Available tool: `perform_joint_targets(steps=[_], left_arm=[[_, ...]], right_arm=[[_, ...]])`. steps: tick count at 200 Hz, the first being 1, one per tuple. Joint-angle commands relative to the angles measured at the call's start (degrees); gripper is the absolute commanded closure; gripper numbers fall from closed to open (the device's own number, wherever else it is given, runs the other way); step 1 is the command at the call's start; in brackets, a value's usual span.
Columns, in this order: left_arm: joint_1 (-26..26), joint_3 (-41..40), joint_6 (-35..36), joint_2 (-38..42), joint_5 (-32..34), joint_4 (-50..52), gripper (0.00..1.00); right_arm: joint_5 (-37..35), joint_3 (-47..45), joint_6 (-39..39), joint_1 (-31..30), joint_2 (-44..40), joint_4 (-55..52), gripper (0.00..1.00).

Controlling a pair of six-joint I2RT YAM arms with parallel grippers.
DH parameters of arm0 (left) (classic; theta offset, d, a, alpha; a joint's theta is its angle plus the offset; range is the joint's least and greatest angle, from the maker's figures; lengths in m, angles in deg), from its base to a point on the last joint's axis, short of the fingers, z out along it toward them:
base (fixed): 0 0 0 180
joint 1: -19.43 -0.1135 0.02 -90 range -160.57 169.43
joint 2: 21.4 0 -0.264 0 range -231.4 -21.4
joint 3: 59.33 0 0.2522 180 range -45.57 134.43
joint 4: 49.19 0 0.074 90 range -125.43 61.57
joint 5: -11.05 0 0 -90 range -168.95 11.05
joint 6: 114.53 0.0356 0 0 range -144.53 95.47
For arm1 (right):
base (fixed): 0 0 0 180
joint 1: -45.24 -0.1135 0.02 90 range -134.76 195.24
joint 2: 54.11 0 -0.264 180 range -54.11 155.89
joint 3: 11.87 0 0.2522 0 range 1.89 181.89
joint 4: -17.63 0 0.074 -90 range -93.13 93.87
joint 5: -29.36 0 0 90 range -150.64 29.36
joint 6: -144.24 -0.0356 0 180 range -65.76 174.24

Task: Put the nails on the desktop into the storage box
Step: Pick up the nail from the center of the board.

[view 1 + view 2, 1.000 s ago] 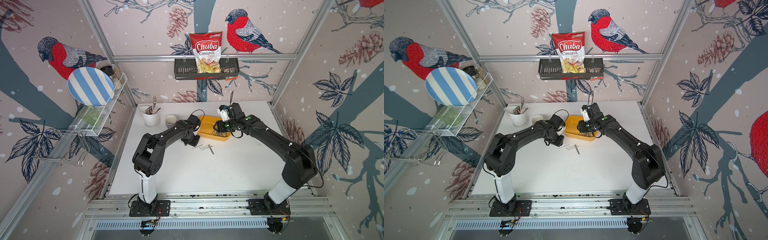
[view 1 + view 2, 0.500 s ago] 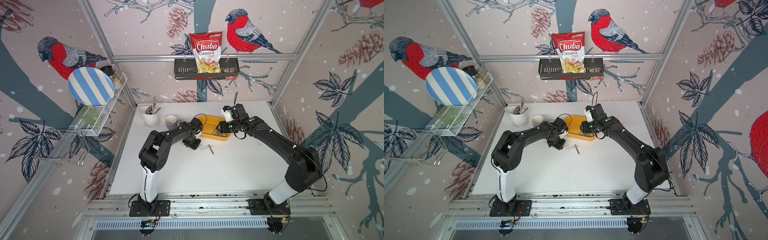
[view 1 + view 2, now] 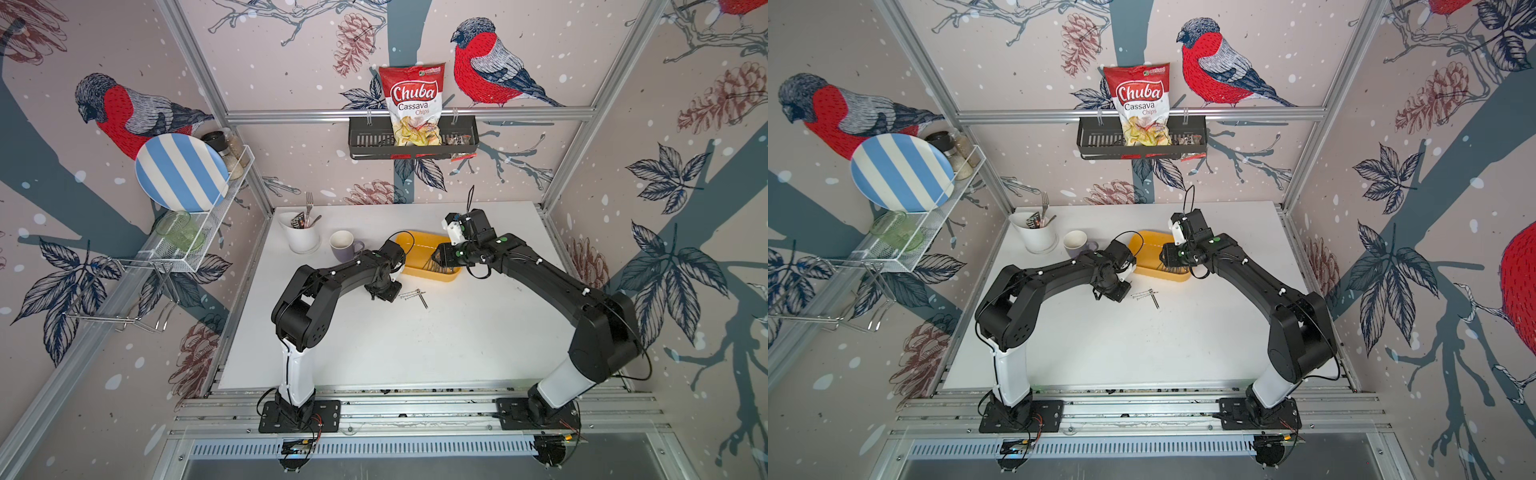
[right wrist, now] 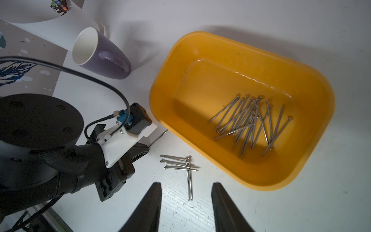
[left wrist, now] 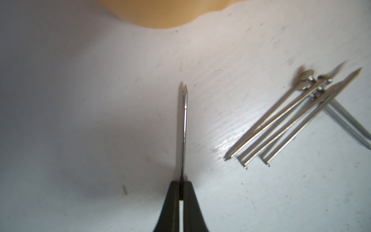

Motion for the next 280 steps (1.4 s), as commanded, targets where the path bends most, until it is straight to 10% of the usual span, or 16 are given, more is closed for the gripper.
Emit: perform_joint_targets(steps=[1,35,63,143,196,280], left_arm=[[0.6,-2.2,-1.3,-1.8,-3.0,10.6,1.0],[0.5,-1.5,-3.7,0.2,-1.3,11.3,1.0],[-0.4,-1.3,-7.0,4.3,-2.8,10.8,1.0],[-4.2,-4.6,-13.3,17.0,-7.1,7.4,1.0],[-5.9,-5.2,-16.5,24.7,-11.0,3.6,1.0],[-5.7,4.4,-19.5,16.9,-20.5,-3.8,1.0]], right_arm=[[0.9,0.1,-0.3,-0.1,0.3,2.3,0.54],[1.0,0.7,-1.2,0.0,0.4,2.9,0.52],[2.0,1.8,-2.5,0.4,0.8,3.7,0.0],[2.3,0.9,-9.5,4.1,0.0,10.5,0.0],[-16.7,-7.5,-8.7,3.9,-12.4,21.7,0.0],[-25.1,-20.1,-3.6,5.2,-27.1,32.2,0.0]])
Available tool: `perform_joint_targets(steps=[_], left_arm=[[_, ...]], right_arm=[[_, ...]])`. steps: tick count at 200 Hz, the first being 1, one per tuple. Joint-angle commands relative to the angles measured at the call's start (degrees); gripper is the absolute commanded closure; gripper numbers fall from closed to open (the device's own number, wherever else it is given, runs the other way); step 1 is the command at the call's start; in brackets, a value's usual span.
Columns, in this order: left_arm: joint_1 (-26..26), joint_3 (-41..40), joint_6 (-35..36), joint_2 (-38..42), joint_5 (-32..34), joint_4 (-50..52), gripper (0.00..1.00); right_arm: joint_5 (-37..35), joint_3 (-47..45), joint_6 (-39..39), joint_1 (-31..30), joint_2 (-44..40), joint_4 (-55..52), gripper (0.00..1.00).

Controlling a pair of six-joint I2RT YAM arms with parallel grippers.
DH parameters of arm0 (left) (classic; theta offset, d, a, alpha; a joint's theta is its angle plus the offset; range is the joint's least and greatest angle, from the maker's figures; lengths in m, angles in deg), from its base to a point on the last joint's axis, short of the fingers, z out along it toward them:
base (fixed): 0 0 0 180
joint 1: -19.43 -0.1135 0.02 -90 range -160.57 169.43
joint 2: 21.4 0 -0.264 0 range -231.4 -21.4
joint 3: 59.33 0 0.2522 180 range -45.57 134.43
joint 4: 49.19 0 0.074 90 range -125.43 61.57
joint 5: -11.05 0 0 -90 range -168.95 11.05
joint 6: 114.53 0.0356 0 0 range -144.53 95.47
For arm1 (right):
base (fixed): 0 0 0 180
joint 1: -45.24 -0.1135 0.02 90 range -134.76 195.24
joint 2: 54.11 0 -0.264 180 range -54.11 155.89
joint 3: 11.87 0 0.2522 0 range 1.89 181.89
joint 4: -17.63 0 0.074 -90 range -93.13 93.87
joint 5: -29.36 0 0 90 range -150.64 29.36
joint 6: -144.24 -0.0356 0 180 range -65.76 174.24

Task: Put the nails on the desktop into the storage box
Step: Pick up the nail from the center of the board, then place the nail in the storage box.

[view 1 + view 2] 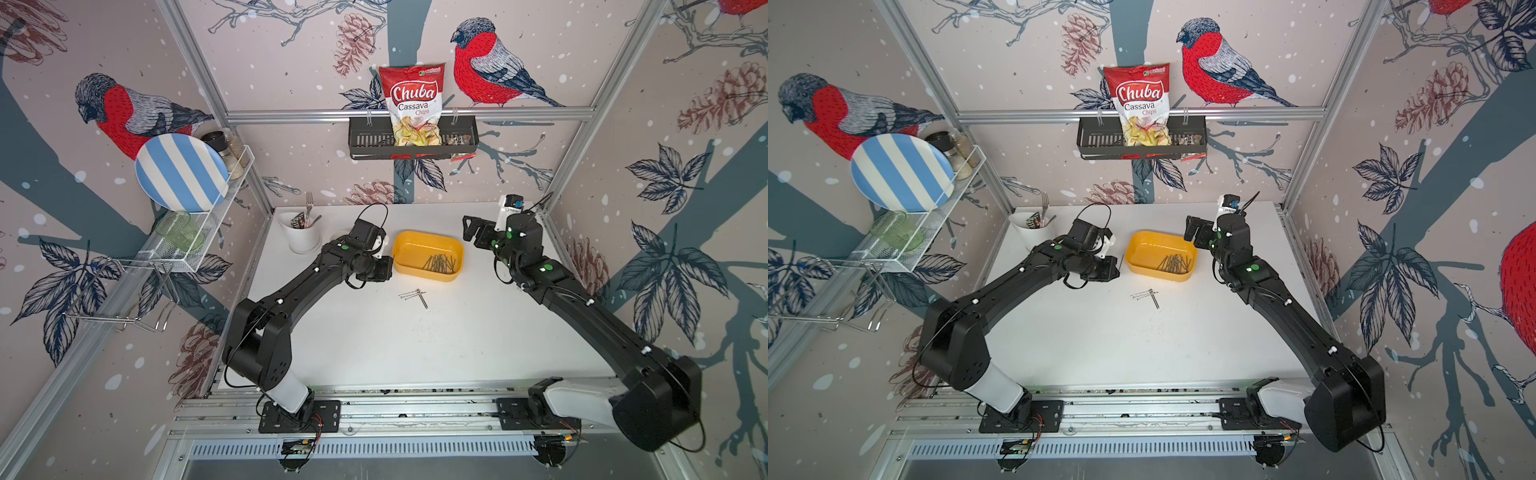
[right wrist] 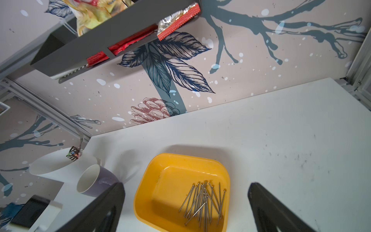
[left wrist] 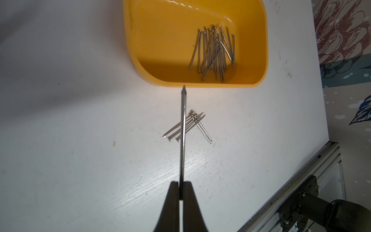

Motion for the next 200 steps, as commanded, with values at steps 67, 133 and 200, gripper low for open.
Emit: perform_joint_targets(steps=[67,133,200], left_arm=[[3.2,16.3,-0.6,-14.5,-8.0,-3.6,1.0],[5.4,29.4,-2.8,-25.2,-11.5,-2.2,1.0],[6.5,35.5,-5.3,-31.9,-13.7,-0.8,1.0]], right_arm=[[-9.5,-11.9,2.7,0.2,-14.8,10.2,0.0],[-5.2,-13.2,1.6,0.0,-16.8,7.6,0.0],[-3.9,-13.1,-0.9,-0.2,-16.7,6.2,0.0]])
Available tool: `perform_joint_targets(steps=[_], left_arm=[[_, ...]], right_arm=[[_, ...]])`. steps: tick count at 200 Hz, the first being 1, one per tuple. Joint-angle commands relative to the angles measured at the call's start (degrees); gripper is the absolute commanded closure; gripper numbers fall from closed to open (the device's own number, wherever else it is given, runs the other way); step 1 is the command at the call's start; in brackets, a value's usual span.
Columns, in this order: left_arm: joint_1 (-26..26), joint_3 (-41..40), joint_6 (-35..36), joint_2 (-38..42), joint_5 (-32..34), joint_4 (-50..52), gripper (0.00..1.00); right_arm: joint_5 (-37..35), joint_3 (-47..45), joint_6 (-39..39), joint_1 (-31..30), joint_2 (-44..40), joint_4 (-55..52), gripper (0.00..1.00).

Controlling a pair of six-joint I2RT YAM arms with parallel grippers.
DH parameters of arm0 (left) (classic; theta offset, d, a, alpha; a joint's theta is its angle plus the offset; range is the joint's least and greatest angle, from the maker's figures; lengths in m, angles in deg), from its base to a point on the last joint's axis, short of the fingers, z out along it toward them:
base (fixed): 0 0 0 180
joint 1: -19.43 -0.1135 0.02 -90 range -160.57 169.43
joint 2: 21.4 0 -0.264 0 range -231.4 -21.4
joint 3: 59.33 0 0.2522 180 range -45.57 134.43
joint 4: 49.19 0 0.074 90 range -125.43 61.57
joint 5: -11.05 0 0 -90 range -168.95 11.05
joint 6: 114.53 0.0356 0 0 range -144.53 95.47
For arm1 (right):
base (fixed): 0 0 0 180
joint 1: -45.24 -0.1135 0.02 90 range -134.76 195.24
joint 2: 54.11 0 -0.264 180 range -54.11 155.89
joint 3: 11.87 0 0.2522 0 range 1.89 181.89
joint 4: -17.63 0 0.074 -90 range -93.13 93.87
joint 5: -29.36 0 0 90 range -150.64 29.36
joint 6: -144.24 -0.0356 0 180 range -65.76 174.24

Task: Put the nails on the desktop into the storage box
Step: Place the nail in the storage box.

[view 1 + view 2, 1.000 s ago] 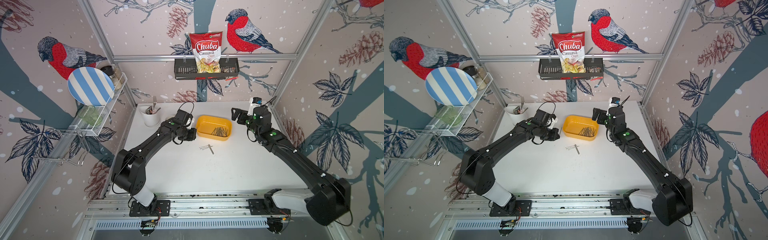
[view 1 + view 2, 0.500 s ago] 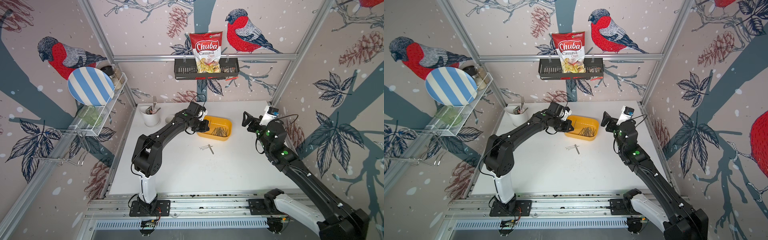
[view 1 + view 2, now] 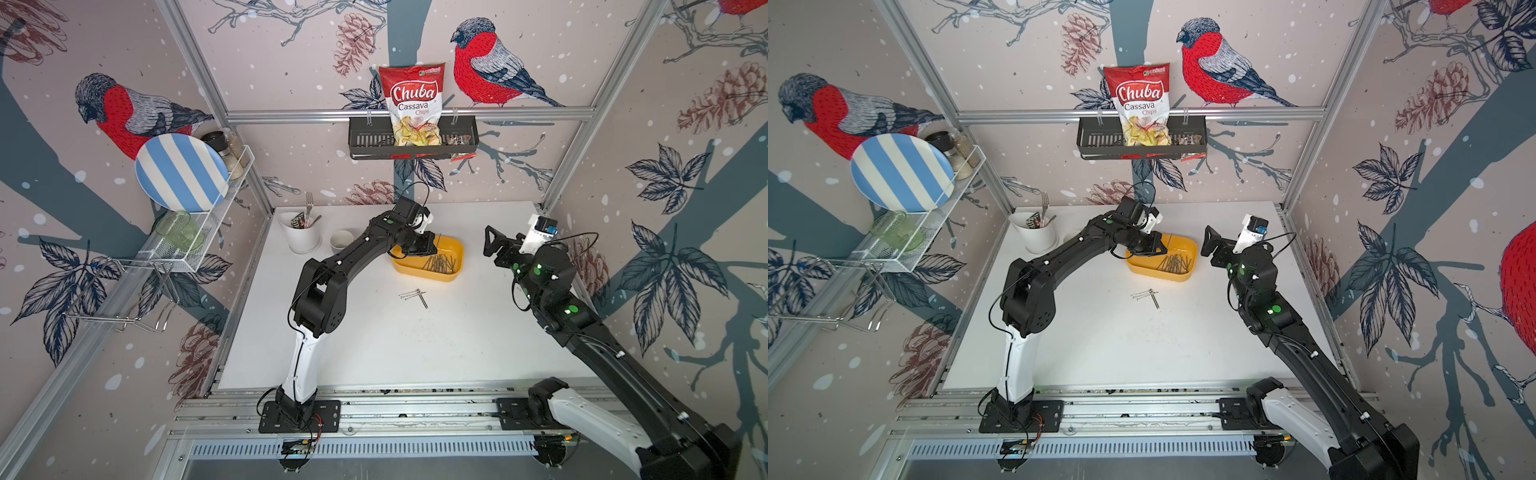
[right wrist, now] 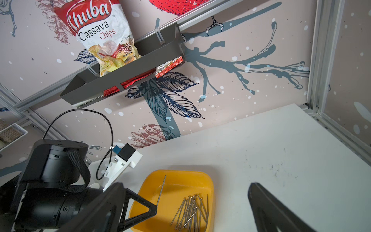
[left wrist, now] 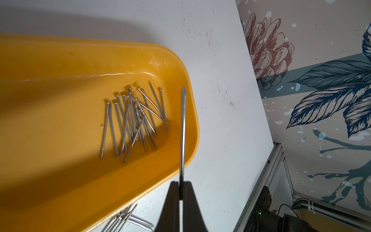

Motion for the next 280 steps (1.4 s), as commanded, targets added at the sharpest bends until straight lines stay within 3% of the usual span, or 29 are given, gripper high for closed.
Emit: perform_joint_targets(steps=[1,64,142,184,238,280], left_arm=[[0.4,1.2,-1.3,-1.9,-1.9,0.8,1.0],[0.5,3.1,-6.5,-7.6,-6.4,0.1,1.0],[1.0,7.4,-7.6,-11.5,-8.5,1.6,1.0],[0.9,7.9,-8.0,-12.1,-8.4,2.6,0.62],[0.9,6.7,-6.3,-9.9,-8.2,3.7,0.58],[0.2,3.1,-2.6,-1.7,-4.6,3.5,0.57]], right_arm=[[1.3,0.5,-0.8,-0.2,0.0,-0.4,0.0],[2.7,0.0,-1.3,-0.5,0.2,-0.8,0.0],[2.7,-0.3,-1.9,-1.0,-0.6,-1.9,0.0],[2.6,-0.2,-2.0,-1.2,-0.8,-1.9,0.0],[2.8,0.6,-3.6,-1.9,1.0,-2.0,0.0],[7.4,4.4,-5.2,-1.9,6.6,-5.8,0.0]])
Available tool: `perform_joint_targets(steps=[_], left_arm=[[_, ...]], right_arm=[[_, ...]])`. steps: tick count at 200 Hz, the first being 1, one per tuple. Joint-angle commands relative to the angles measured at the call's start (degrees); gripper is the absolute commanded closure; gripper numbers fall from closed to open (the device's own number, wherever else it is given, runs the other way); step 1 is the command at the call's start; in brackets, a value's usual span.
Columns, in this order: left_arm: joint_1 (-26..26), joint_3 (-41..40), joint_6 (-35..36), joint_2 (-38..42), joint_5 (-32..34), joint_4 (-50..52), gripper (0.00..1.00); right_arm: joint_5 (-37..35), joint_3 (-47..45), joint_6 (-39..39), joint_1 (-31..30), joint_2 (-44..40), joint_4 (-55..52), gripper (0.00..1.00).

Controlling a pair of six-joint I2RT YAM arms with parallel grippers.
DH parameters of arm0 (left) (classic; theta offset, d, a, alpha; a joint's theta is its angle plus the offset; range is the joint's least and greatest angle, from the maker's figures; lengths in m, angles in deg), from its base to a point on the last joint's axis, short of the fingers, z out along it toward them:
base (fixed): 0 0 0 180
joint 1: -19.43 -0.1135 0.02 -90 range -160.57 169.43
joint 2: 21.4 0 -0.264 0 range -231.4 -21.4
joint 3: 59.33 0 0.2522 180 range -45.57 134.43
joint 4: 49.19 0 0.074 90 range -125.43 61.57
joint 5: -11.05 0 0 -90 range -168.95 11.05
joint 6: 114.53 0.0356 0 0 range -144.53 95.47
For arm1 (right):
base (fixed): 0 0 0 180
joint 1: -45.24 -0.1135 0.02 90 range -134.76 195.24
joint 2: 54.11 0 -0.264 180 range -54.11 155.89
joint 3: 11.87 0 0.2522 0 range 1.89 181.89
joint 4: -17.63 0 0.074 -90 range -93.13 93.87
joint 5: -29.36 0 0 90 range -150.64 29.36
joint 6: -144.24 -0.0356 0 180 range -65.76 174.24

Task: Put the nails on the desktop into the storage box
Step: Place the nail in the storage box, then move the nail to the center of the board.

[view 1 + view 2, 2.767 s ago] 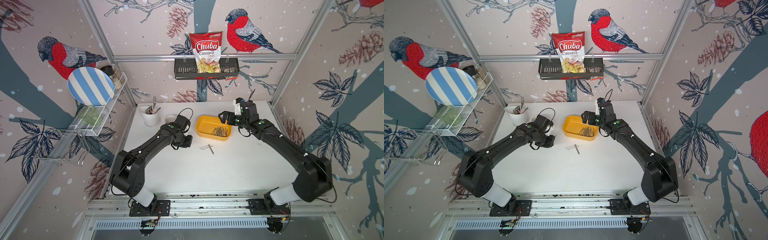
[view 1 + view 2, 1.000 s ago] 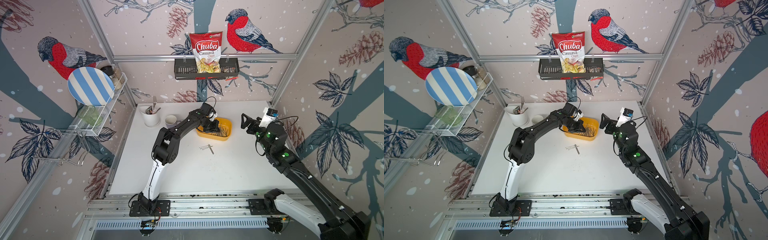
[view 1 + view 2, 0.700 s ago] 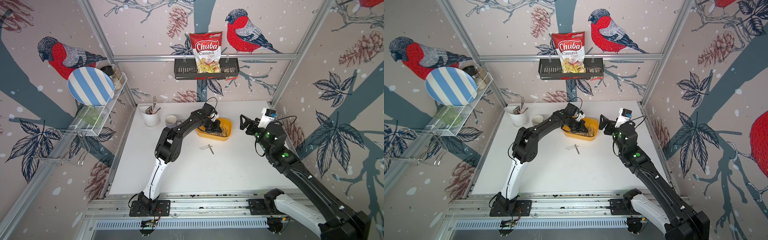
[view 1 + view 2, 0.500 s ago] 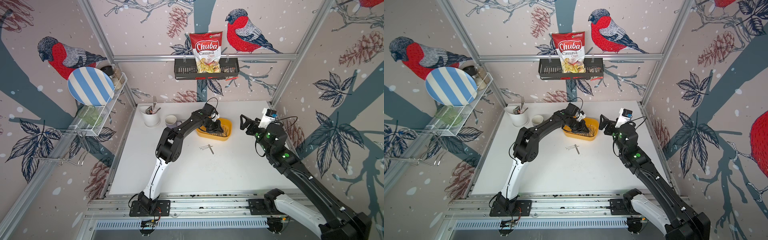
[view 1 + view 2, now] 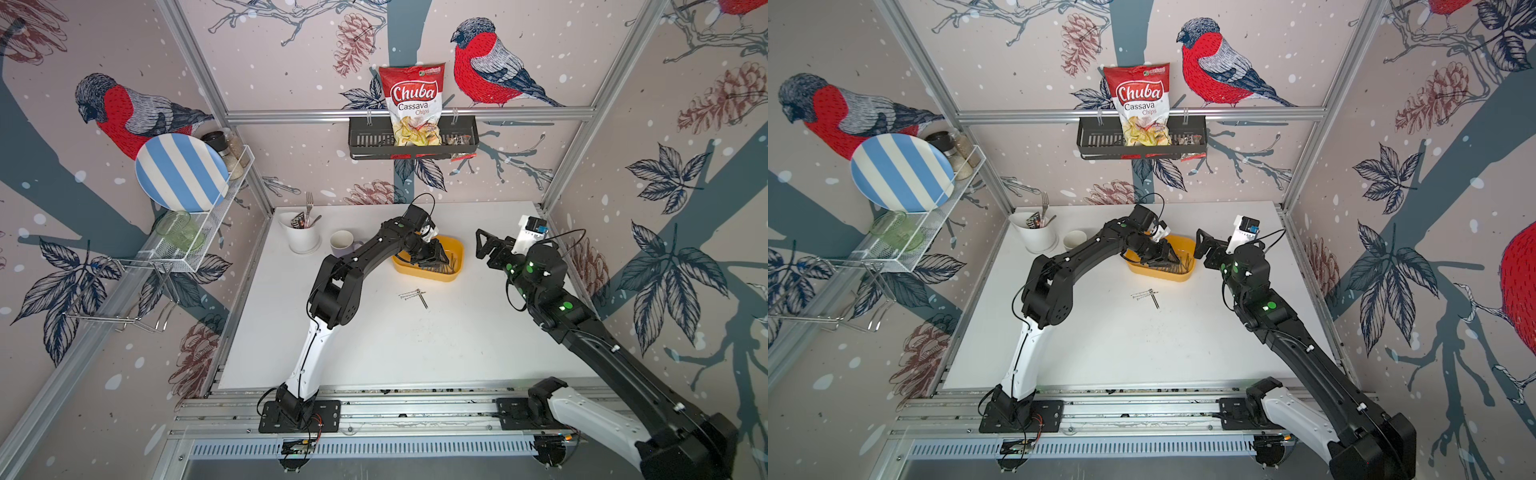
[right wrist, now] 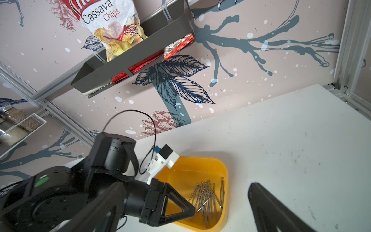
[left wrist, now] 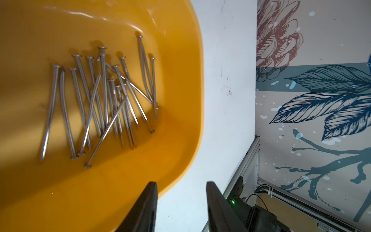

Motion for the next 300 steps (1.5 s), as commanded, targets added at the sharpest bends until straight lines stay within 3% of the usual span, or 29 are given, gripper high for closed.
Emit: perform_joint_targets(steps=[1,32,56,90,129,170,205,260,300], left_arm=[[-0.7,-2.3,3.7,4.8,2.6,-0.3,0.57],[-2.5,-10.9,6.8,13.7,8.1,0.5,0.57],[-4.6,-22.8,7.5,22.4,11.1,-1.7,0.56],[-8.3,-38.7,7.1,32.1,13.9,-5.3,0.57],[-8.6,-47.4,9.1,36.7,18.9,-4.4,0.56],[-8.7,-50.8,9.7,37.2,20.1,-4.6,0.57],[-8.6,-50.4,10.3,36.7,20.1,-4.1,0.57],[-8.6,-50.5,11.0,36.6,20.8,-3.0,0.57],[-8.7,-50.4,11.2,36.2,21.2,-2.5,0.57]], right_arm=[[4.2,3.0,-1.4,0.0,3.2,-3.4,0.0],[10.7,8.0,-0.2,-0.6,9.2,-8.0,0.0],[15.0,10.7,2.1,-1.7,12.9,-10.4,0.0],[18.3,16.1,4.4,-3.8,19.7,-18.6,0.14],[22.3,19.6,9.5,-8.4,26.8,-27.2,0.32],[22.0,19.9,11.9,-12.5,35.6,-34.3,0.65],[16.6,18.1,11.2,-15.6,40.2,-33.2,0.66],[10.7,21.1,9.2,-16.6,46.9,-33.3,0.83],[10.5,22.9,9.5,-16.6,49.7,-33.1,0.84]])
